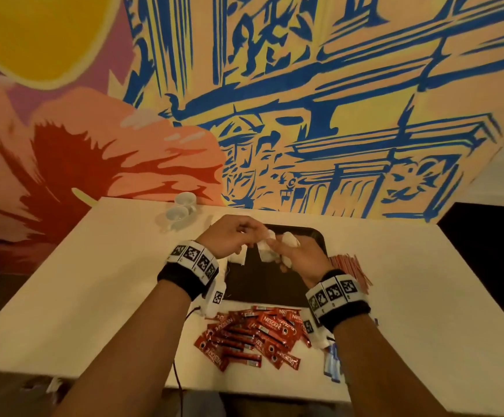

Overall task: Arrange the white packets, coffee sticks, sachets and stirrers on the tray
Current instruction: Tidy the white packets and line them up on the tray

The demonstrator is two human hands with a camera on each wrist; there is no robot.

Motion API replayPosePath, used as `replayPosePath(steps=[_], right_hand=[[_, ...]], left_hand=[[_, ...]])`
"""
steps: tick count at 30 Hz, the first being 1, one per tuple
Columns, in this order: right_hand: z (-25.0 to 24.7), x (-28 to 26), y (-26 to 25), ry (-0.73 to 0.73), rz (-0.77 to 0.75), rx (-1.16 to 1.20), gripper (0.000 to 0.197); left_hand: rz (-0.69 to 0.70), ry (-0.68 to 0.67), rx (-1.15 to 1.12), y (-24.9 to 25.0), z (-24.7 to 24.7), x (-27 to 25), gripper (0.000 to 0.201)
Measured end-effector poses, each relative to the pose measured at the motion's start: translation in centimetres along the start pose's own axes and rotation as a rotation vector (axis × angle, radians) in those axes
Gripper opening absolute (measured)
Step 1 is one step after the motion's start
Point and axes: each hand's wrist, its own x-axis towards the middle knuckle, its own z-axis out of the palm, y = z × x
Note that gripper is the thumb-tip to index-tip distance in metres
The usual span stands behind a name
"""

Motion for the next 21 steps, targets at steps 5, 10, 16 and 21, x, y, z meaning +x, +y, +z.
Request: replayPosePath(steps=[5,10,16,21], right_hand=[[1.3,-3.3,0.9,-0.072,-0.021,-0.013,0.03],[2.5,-5.8,2.3,-0.166,-0.027,-0.081,0.028],[2.2,-7.6,3.4,-0.198,-0.036,-0.188,0.021],[1.8,-7.8,4.0,-0.214,-0.045,-0.208,0.027]], left_hand=[[0.023,0.063,-0.09,-0.1,1.4,-4.0,0.011],[0.017,0.044,-0.044,0.4,0.9,-6.8,0.009],[-0.091,-0.047,-0.045,0.7,0.6,-8.6,0.013],[-0.117,-0.068,0.024,0.5,0.8,-8.6,0.012]])
